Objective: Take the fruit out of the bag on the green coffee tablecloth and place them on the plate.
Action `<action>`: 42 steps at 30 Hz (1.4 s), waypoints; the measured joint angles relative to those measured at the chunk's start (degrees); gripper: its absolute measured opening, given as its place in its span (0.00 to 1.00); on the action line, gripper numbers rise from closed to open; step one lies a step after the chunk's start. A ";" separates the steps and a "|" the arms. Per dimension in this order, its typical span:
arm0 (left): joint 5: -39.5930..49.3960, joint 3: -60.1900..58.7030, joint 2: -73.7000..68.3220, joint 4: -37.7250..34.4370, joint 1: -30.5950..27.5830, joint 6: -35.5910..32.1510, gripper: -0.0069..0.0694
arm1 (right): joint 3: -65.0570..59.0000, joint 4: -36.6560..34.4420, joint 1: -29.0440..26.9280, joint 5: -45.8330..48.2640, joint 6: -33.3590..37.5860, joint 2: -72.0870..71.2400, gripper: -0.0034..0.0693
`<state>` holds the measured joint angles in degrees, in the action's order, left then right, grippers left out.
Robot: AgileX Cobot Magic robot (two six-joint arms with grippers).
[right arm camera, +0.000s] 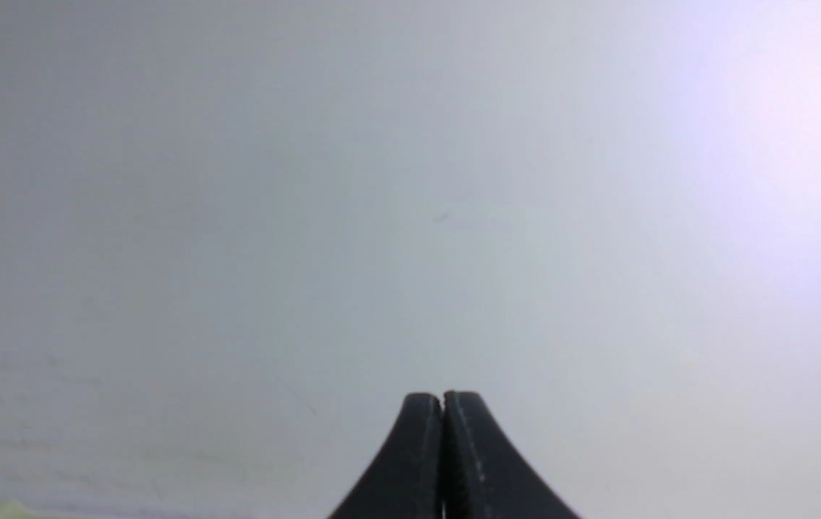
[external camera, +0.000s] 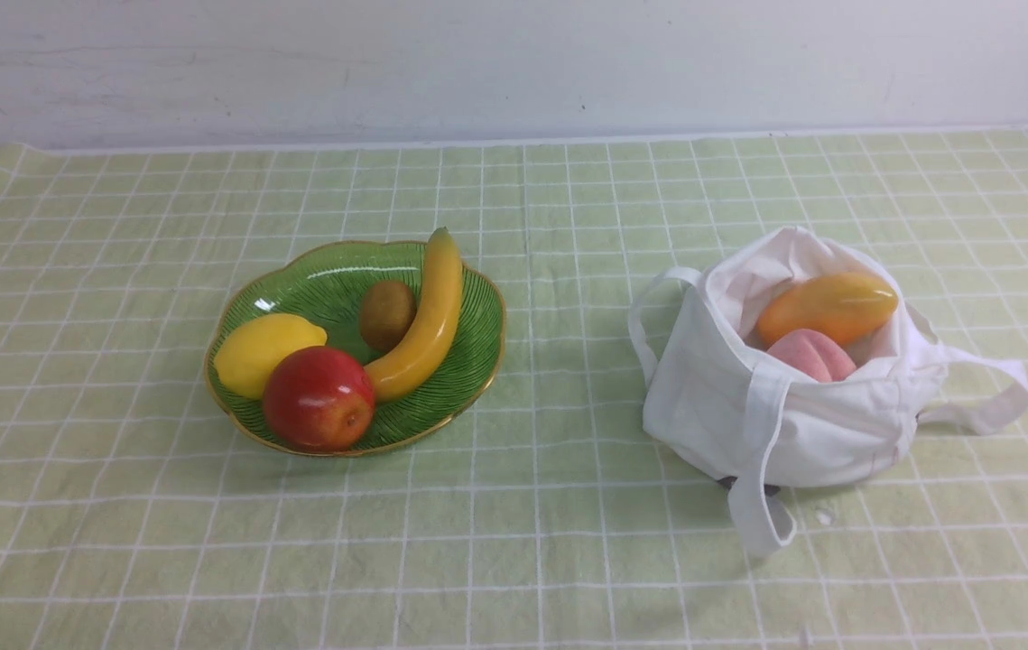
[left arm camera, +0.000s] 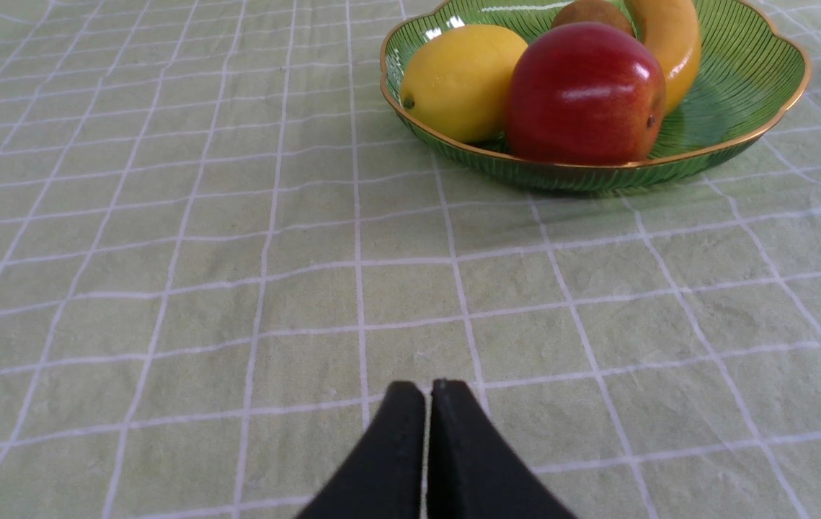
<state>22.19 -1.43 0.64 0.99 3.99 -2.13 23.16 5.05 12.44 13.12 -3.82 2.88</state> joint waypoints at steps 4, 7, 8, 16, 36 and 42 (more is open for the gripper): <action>0.00 0.00 0.00 0.00 0.00 0.00 0.08 | -6.49 6.86 -0.07 0.23 0.07 -0.38 0.03; 0.00 0.00 0.00 0.00 0.00 0.00 0.08 | -12.08 9.53 -1.35 0.29 -0.04 -1.59 0.03; 0.00 0.00 0.00 0.00 0.00 0.00 0.08 | -13.93 10.08 -2.65 0.29 -0.18 -1.84 0.03; 0.00 0.00 0.00 0.00 0.00 0.00 0.08 | -24.69 8.51 -14.44 7.55 -9.70 -3.32 0.03; 0.00 0.00 0.00 0.00 0.00 0.00 0.08 | -24.51 8.35 -14.88 8.75 -12.08 -3.32 0.03; 0.00 0.00 0.00 0.00 0.00 0.00 0.08 | -24.51 8.35 -14.88 8.75 -12.08 -3.32 0.03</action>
<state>22.19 -1.43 0.64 0.99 3.99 -2.13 -1.36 13.41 -2.43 21.87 -15.90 -0.44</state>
